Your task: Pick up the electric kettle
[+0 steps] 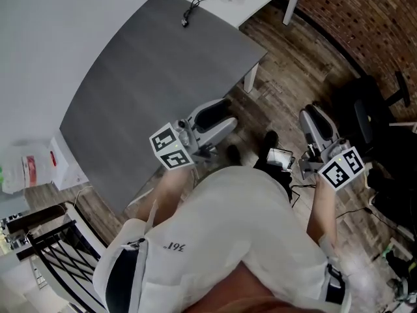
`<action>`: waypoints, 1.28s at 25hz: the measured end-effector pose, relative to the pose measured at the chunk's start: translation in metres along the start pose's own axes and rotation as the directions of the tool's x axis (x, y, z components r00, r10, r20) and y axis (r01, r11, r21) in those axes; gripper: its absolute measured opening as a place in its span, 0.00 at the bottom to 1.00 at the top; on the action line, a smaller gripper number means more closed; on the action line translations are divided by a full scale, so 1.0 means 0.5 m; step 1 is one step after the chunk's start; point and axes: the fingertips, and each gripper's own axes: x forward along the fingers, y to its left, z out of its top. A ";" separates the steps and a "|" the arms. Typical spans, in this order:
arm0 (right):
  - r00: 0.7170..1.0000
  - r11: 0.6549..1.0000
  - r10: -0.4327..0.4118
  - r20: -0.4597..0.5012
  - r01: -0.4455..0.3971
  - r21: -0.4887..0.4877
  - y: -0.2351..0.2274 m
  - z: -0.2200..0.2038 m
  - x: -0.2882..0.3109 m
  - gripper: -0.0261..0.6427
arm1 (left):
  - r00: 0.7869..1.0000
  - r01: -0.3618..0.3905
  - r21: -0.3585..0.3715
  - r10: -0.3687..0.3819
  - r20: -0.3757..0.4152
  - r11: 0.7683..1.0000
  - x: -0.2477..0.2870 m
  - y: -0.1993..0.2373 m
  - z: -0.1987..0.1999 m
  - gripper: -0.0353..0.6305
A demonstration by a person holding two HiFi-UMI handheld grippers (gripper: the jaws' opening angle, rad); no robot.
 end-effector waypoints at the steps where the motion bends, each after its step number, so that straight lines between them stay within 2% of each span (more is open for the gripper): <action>1: 1.000 1.000 0.008 -0.006 -0.007 0.004 -0.017 0.006 0.010 0.16 | 1.000 -0.011 0.004 0.011 0.001 1.000 0.012 0.010 0.002 0.34; 8: 0.991 0.994 0.109 -0.076 -0.111 -0.018 -0.125 0.060 0.075 0.16 | 0.994 -0.099 0.009 0.098 0.046 0.995 0.118 0.074 0.006 0.34; 16: 0.964 0.975 0.215 -0.159 -0.221 -0.021 -0.270 0.136 0.122 0.16 | 0.976 -0.195 0.029 0.191 0.100 0.980 0.272 0.130 0.016 0.34; 25: 0.939 0.962 0.270 -0.213 -0.274 0.013 -0.298 0.132 0.216 0.16 | 0.963 -0.256 0.018 0.253 0.095 0.966 0.281 0.196 0.042 0.34; 32: 0.953 0.972 0.231 -0.198 -0.237 -0.007 -0.292 0.132 0.308 0.16 | 0.972 -0.227 0.013 0.225 0.071 0.974 0.260 0.284 0.091 0.34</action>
